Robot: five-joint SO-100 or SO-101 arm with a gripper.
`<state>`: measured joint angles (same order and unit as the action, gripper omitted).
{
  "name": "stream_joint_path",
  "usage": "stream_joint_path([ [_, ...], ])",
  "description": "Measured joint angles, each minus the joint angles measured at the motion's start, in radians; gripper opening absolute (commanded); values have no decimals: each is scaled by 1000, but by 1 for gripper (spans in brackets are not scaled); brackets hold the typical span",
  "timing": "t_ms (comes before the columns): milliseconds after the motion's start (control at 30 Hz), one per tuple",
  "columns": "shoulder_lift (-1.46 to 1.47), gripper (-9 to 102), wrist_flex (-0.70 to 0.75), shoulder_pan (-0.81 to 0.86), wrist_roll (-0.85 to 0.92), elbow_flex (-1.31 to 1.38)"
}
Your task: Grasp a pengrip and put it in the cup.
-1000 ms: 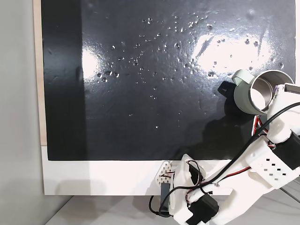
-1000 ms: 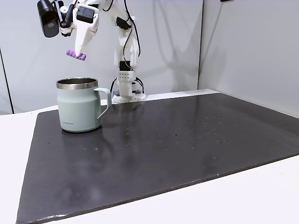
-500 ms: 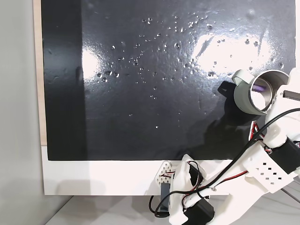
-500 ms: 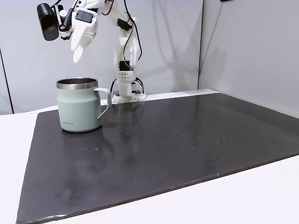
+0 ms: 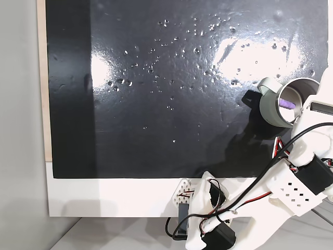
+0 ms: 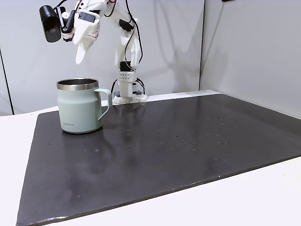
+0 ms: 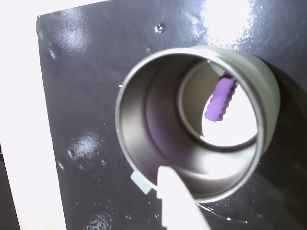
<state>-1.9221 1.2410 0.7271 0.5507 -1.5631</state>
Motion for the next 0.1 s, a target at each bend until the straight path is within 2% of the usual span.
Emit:
stream_joint_path([
  [100, 0, 40, -17, 2, 0, 0],
])
